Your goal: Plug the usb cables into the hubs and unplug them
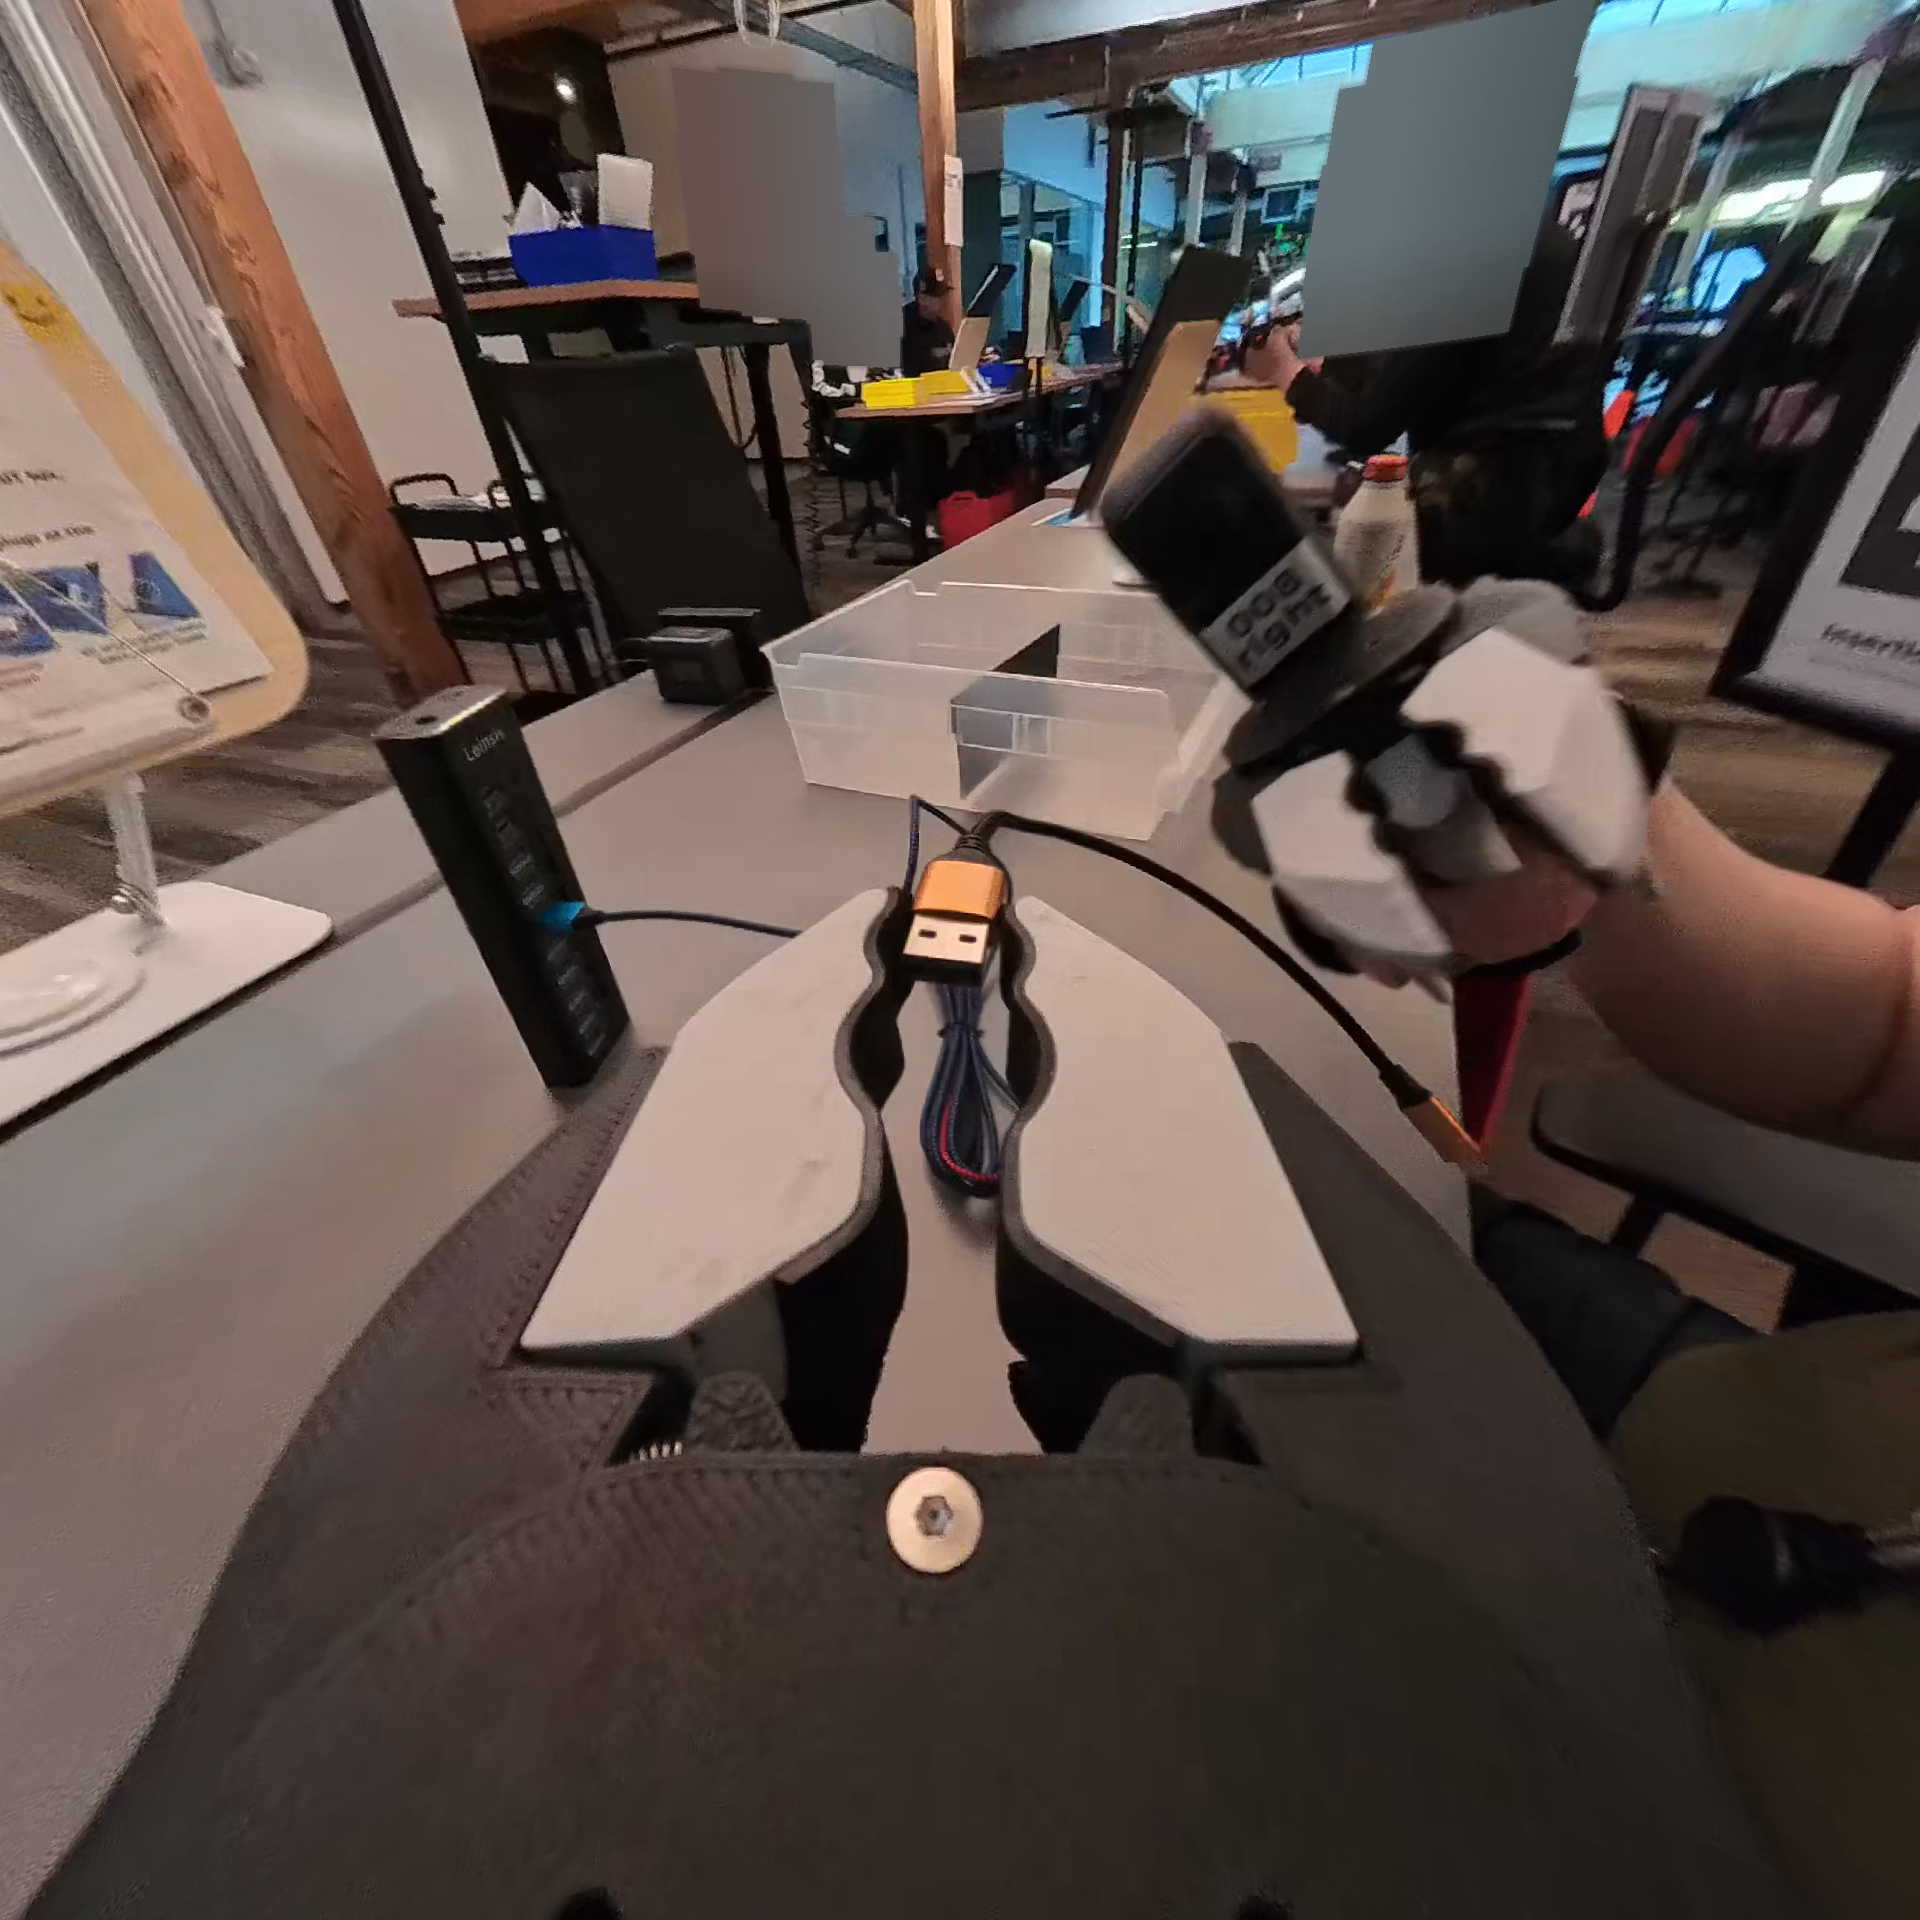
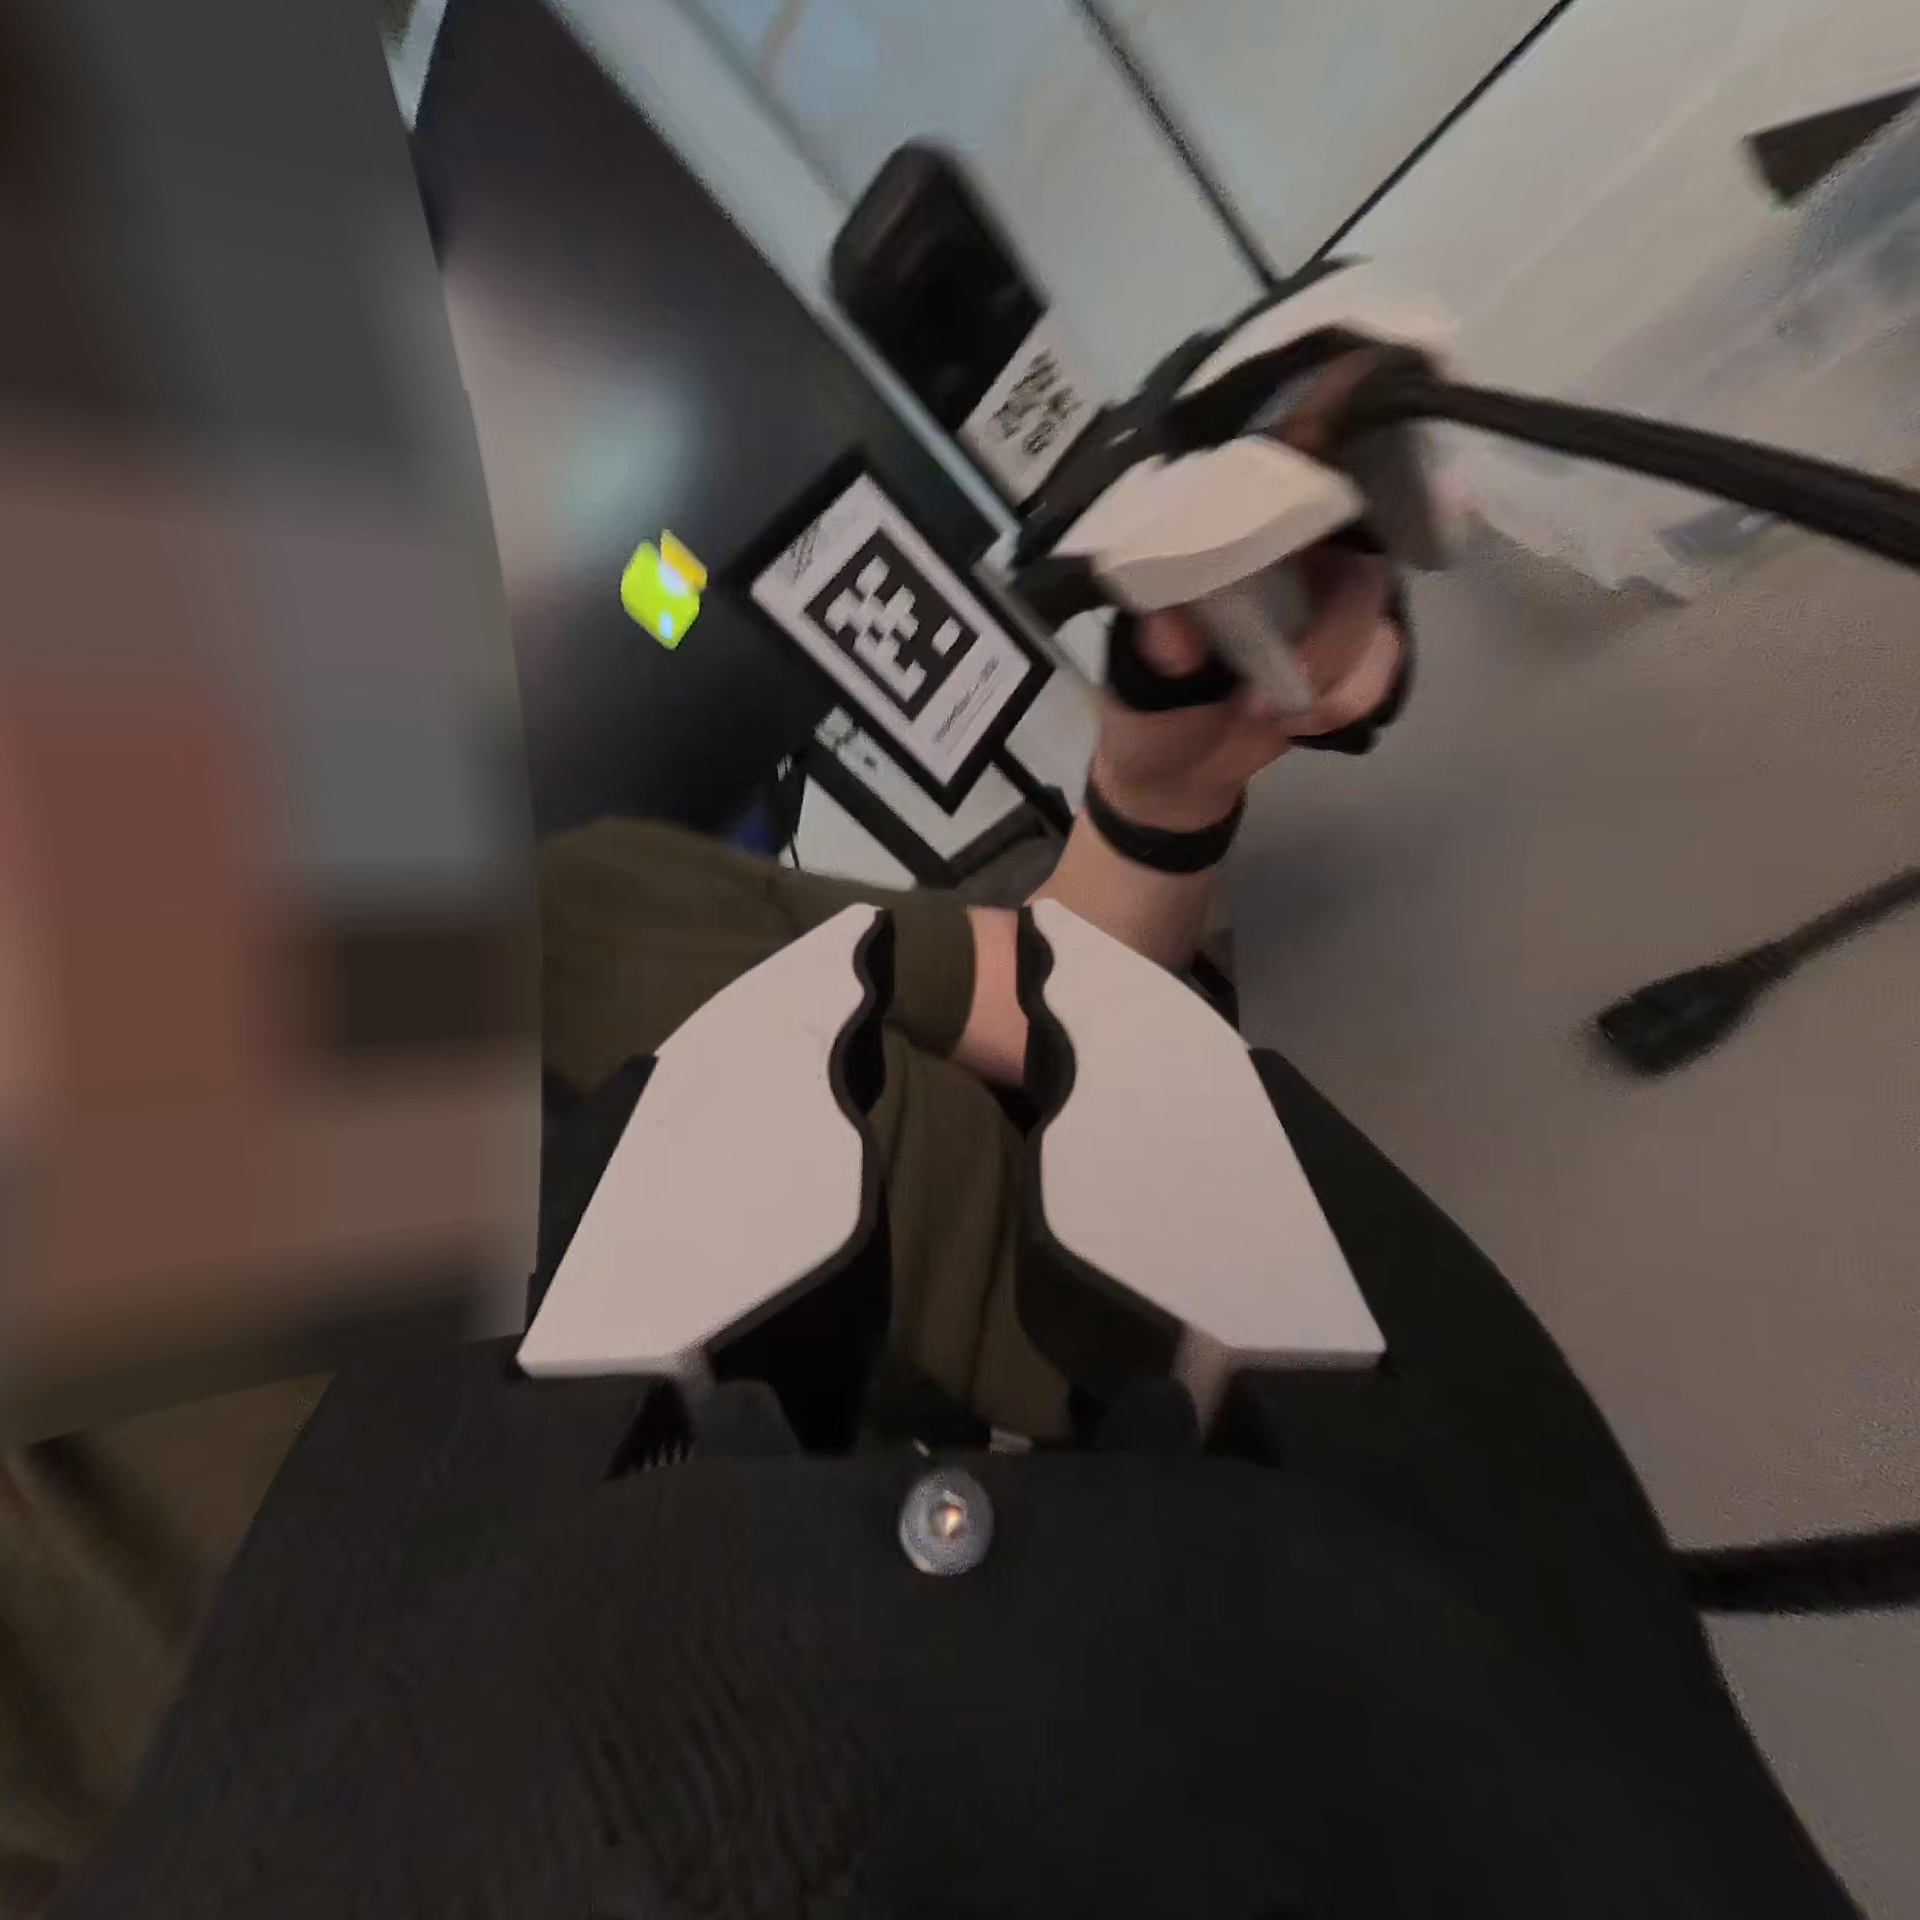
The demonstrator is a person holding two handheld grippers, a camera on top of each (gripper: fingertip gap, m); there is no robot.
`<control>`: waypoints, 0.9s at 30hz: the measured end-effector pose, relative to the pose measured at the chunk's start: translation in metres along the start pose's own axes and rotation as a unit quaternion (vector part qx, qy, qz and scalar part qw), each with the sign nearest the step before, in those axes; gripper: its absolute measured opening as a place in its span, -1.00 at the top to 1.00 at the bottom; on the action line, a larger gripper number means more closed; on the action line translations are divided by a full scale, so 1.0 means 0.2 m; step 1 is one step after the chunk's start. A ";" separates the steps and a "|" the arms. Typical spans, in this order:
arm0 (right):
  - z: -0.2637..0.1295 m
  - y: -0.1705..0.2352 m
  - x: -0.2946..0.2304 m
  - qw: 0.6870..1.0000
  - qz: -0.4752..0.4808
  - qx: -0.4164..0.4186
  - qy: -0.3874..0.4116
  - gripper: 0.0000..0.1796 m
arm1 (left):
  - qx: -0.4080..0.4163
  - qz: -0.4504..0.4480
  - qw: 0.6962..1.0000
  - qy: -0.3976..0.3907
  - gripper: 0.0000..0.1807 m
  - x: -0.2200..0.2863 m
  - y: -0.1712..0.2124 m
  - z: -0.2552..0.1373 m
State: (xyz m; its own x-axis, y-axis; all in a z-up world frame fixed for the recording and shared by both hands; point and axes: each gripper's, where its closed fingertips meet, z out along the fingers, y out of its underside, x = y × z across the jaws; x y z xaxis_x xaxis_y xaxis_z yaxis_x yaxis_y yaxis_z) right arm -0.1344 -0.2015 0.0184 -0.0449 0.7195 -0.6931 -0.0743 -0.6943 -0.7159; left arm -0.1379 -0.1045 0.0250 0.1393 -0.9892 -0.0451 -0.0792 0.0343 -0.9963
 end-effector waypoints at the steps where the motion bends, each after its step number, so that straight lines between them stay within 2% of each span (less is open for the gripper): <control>1: 0.01 0.00 -0.06 0.999 -0.040 -0.016 -0.001 0.76 | 0.000 -0.012 1.000 0.010 0.85 0.00 0.00 -0.01; 4: -0.08 -0.14 -0.22 0.970 -0.244 0.010 0.019 0.77 | 0.013 -0.044 0.997 0.058 0.85 0.03 -0.02 -0.04; 6: -0.22 -0.33 -0.26 0.921 -0.373 0.085 0.066 0.78 | 0.029 -0.064 0.993 0.092 0.84 0.08 -0.06 -0.05; 9: -0.43 -0.58 -0.08 0.857 -0.462 0.152 0.173 0.78 | 0.054 -0.080 0.986 0.132 0.84 0.15 -0.13 -0.06; 11: -0.41 -0.60 0.12 0.858 -0.463 0.110 0.195 0.70 | 0.066 -0.087 0.983 0.147 0.85 0.18 -0.17 -0.04; 14: -0.19 -0.46 0.24 0.867 -0.476 0.040 0.141 0.62 | 0.073 -0.075 0.985 0.136 0.85 0.16 -0.20 -0.01; 17: -0.07 -0.39 0.14 0.856 -0.506 0.068 0.085 0.60 | 0.066 -0.031 0.992 0.100 0.85 0.13 -0.19 0.02; 21: -0.07 -0.44 0.06 0.889 -0.432 0.141 0.051 0.59 | 0.036 0.006 0.995 0.091 0.85 0.16 -0.14 0.06; 23: -0.06 -0.44 0.10 0.898 -0.415 0.133 0.063 0.71 | 0.029 0.009 0.995 0.091 0.85 0.17 -0.13 0.09; 26: -0.06 -0.40 0.09 0.895 -0.429 0.109 0.051 0.92 | 0.023 0.002 0.995 0.094 0.85 0.16 -0.12 0.10; 27: -0.06 -0.39 0.10 0.895 -0.431 0.102 0.056 0.92 | 0.020 -0.002 0.995 0.096 0.85 0.16 -0.11 0.10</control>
State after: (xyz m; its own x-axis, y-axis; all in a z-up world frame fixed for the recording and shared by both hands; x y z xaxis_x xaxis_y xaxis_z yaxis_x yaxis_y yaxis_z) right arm -0.1176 -0.1329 0.0605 0.2156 0.9717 0.0968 -0.2144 0.1438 -0.9661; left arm -0.1120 -0.1347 0.0446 -0.0515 -0.9982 -0.0295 -0.0394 0.0315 -0.9987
